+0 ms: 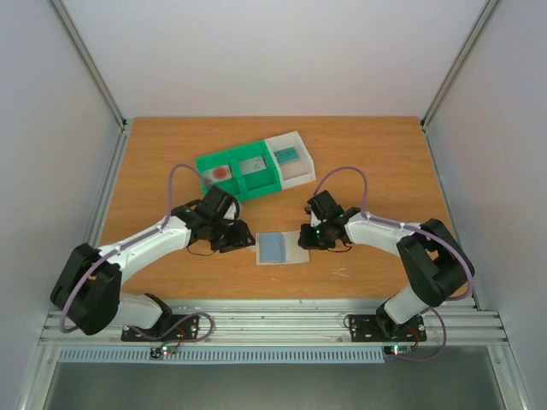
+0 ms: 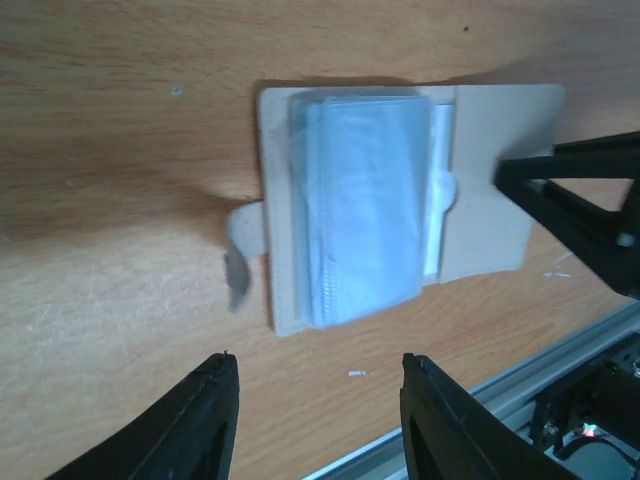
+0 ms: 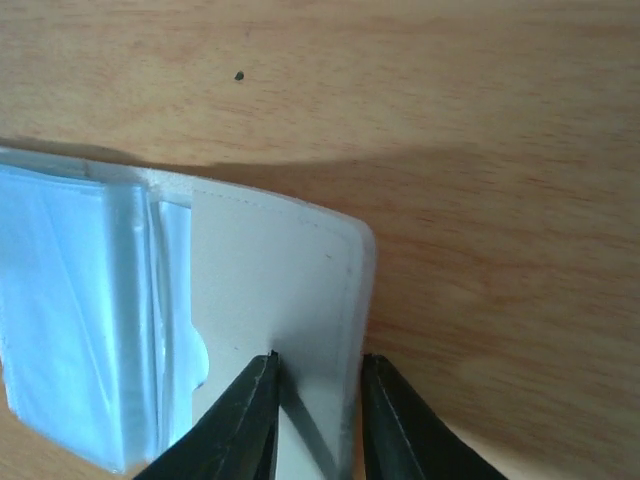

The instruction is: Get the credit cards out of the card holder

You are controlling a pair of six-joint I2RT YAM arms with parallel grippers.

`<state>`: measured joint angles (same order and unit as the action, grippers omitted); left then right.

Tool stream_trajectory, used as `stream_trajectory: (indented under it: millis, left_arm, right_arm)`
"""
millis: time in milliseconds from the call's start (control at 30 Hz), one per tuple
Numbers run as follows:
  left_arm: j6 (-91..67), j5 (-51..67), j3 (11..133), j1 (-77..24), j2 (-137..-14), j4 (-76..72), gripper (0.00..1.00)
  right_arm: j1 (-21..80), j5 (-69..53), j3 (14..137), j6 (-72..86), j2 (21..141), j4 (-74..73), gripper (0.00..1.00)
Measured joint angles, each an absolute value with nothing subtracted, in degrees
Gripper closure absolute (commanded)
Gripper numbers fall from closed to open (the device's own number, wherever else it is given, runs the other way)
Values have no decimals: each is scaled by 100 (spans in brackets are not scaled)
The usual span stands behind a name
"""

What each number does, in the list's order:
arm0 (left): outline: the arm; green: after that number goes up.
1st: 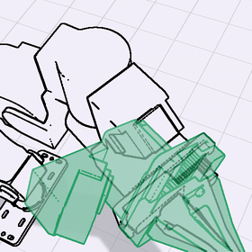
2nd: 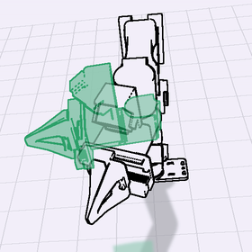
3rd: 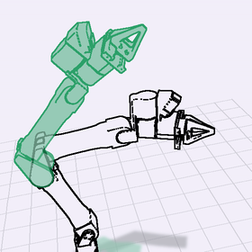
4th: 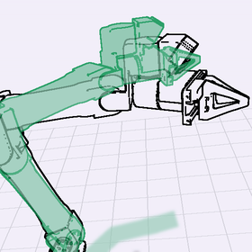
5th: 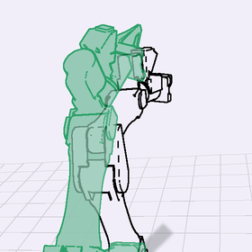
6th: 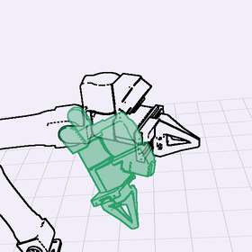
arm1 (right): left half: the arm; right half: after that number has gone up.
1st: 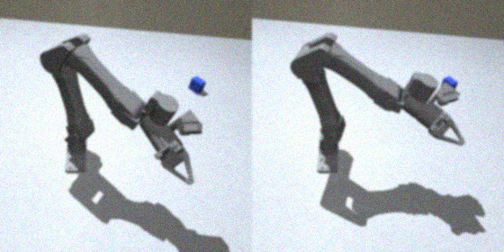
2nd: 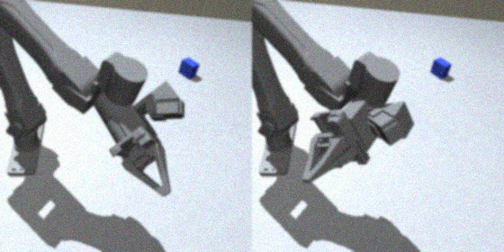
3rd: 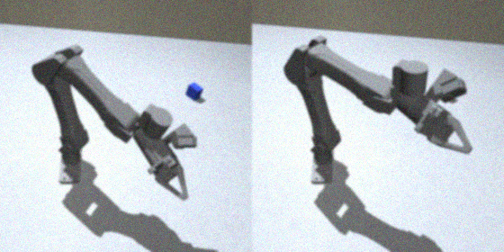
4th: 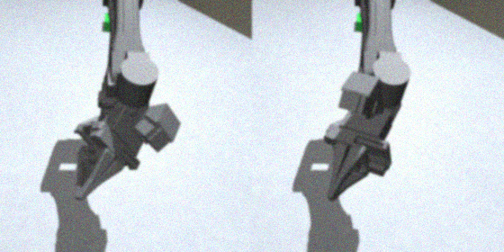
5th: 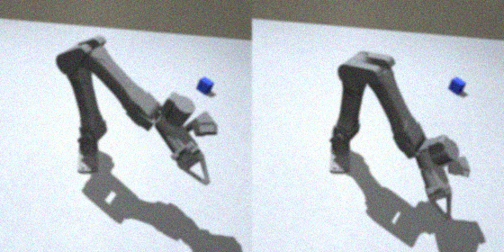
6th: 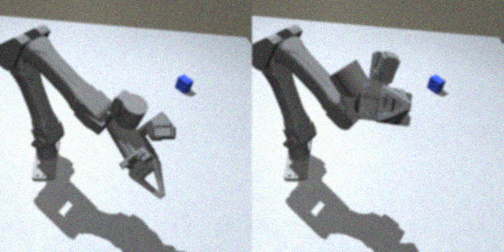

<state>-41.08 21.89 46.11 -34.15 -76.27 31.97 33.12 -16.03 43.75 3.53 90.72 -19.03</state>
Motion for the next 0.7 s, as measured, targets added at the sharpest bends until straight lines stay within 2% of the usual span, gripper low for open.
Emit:
stream_trajectory:
  millis: [133, 267, 500, 700]
  left_arm:
    - [-4005, 2178, 4650, -3398, -7999, 3068, 53]
    - [-3839, 2056, 4764, -3380, -8289, 3030, 54]
    - [-3701, 2088, 4740, -3371, -8525, 2812, 53]
    - [-3701, 2217, 4606, -3371, -8641, 2576, 53]
  right_arm:
    - [3306, -1334, 4530, 340, 8726, -2421, 64]
    - [3312, -1253, 4847, 333, 8189, -2856, 62]
    - [3483, -1409, 5194, 416, 7870, -3050, 76]
    - [3872, -1662, 5194, 622, 7990, -2862, 77]
